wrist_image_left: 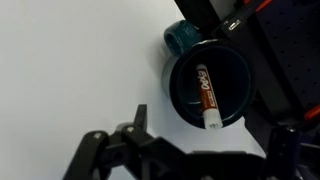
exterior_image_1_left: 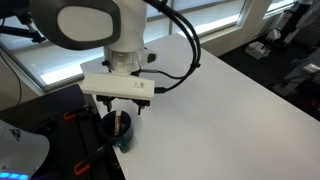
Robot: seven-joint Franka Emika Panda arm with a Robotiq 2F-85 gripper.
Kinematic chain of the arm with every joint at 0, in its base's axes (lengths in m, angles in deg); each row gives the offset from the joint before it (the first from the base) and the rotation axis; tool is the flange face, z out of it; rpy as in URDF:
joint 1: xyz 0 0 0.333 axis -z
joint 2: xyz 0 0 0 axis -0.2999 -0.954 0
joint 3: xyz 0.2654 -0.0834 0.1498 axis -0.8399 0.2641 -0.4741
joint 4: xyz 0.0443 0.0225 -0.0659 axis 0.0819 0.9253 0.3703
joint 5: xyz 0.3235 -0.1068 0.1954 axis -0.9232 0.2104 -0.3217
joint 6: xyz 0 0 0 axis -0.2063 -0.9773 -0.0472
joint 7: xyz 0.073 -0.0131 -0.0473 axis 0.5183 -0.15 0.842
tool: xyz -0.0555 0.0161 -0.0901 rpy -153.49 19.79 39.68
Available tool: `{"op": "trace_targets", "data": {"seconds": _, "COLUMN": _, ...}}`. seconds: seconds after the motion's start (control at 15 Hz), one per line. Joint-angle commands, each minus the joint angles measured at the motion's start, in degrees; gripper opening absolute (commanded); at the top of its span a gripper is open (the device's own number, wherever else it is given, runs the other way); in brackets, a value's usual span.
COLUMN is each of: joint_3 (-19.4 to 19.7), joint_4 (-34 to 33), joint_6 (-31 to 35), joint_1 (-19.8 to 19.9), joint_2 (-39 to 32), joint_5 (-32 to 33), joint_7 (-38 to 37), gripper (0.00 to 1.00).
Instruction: Remove the marker from the cup and put it on the table
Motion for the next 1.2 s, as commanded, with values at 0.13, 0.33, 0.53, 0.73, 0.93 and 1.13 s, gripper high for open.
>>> {"op": "trace_targets", "data": {"seconds": 0.13, "joint_3": -0.8, "joint_4": 0.0, "joint_6": 7.2, "joint_1": -0.1, "joint_2": -5.9, "joint_5": 1.8, "joint_7": -5.1, "gripper": 1.0}}
{"op": "trace_targets", "data": {"seconds": 0.33, "joint_3": -1.6, "joint_4": -0.1, "joint_6": 9.9, "joint_1": -0.3, "joint_2": -9.0, "joint_5": 6.3, "joint_7": -10.2, "gripper": 1.0}}
{"op": "trace_targets", "data": {"seconds": 0.53, "joint_3": -2.3, "joint_4": -0.1, "joint_6": 10.5, "joint_1": -0.8, "joint_2": -10.8, "joint_5": 12.6, "joint_7": -16.9, "gripper": 1.0}}
{"op": "trace_targets", "data": {"seconds": 0.73, "joint_3": -2.3, "joint_4": -0.1, "joint_6": 9.2, "joint_1": 0.0, "joint_2": -10.6, "joint_5": 10.2, "joint_7": -13.5, "gripper": 1.0}}
{"op": "trace_targets", "data": {"seconds": 0.93, "joint_3": -2.3, "joint_4": -0.2, "joint_6": 9.1, "joint_1": 0.1, "joint_2": -10.5, "joint_5": 9.7, "joint_7": -13.3, "gripper": 1.0}}
{"op": "trace_targets", "data": {"seconds": 1.13, "joint_3": -2.2, "joint_4": -0.1, "joint_6": 9.4, "joint_1": 0.2, "joint_2": -10.3, "joint_5": 10.1, "joint_7": -13.4, "gripper": 1.0}}
